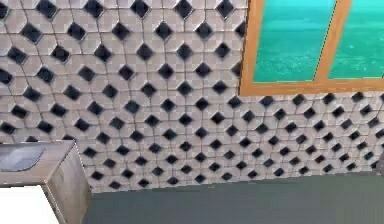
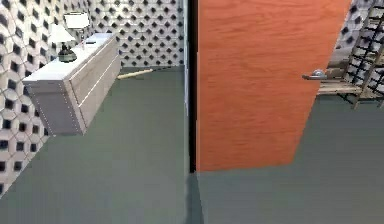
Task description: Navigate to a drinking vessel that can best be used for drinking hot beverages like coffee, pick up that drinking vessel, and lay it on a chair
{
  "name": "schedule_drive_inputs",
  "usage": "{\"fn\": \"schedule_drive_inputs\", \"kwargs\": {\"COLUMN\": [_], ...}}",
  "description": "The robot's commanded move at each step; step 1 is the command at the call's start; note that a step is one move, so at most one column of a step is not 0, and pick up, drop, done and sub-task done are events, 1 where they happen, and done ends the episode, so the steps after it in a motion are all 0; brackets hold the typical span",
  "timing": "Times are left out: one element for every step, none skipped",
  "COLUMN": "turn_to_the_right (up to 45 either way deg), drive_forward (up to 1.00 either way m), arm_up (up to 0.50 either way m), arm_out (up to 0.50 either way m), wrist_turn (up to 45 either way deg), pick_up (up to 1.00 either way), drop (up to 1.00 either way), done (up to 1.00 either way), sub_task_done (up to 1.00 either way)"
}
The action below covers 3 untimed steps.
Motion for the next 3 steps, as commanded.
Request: {"fn": "schedule_drive_inputs", "kwargs": {"turn_to_the_right": [-45.0,0.0,-45.0], "drive_forward": [0.0,0.45,0.0], "arm_up": [0.0,0.0,0.0], "arm_out": [0.0,0.0,0.0], "wrist_turn": [0.0,0.0,0.0], "pick_up": [0.0,0.0,0.0], "drop": [0.0,0.0,0.0], "done": [0.0,0.0,0.0], "sub_task_done": [0.0,0.0,0.0]}}
